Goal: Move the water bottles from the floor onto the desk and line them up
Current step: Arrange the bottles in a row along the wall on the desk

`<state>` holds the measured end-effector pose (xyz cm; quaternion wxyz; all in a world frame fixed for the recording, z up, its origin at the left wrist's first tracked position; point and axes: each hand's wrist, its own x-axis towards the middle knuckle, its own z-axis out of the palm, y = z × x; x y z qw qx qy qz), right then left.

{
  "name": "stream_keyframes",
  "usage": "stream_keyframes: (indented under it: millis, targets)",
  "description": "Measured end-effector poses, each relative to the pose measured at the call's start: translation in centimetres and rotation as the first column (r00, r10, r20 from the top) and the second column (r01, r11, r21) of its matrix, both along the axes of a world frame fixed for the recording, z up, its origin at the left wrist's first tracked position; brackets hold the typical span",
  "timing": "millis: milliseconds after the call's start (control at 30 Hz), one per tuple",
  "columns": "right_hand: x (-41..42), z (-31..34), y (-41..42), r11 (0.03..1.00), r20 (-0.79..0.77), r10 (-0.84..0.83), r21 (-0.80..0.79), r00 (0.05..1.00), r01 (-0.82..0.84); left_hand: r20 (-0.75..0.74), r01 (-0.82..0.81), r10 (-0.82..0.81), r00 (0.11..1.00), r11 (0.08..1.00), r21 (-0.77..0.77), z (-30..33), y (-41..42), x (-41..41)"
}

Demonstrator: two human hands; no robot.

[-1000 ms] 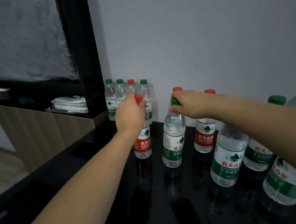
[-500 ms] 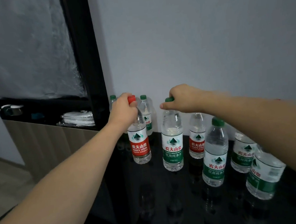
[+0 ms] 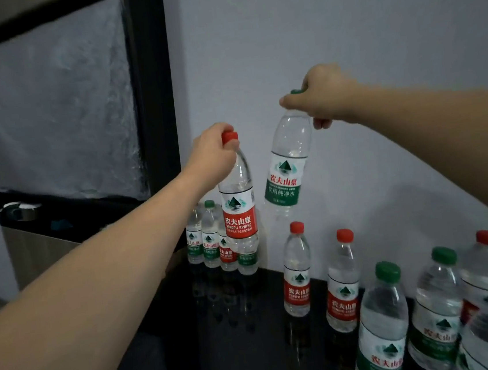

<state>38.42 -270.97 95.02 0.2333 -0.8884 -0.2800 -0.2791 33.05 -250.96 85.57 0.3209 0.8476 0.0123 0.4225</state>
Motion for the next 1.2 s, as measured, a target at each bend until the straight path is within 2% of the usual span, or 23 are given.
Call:
stream_keyframes:
  millis: [133, 300, 533, 867, 1200]
  targets:
    - [4.9, 0.7, 0.6, 0.998, -0.005, -0.006, 0.069, 1.000, 0.007, 0.004, 0.017, -0.017, 1.000, 1.000, -0.013, -0.2, 1.0, 5.2]
    - [10.4, -1.4, 1.2, 0.998, -0.063, -0.050, 0.032, 0.997, 0.052, 0.009, 0.044, -0.044, 0.999, 0.997, -0.068, -1.3, 2.2, 11.3]
    - [15.7, -8.1, 2.5, 0.995, -0.118, -0.068, -0.079, 0.991, 0.059, -0.182, 0.128, -0.142, 0.973, 0.988, -0.084, -6.2, 2.2, 17.1]
    - [19.3, -15.0, 4.2, 0.989, -0.221, -0.083, -0.140, 0.972, 0.052, -0.264, 0.158, -0.179, 0.948, 0.983, -0.098, -13.9, 2.4, 21.9]
    - [21.3, -19.0, 6.1, 0.989, -0.352, -0.059, -0.147, 0.934, 0.007, -0.286, 0.124, -0.106, 0.952, 0.991, 0.046, -17.7, 3.1, 24.1]
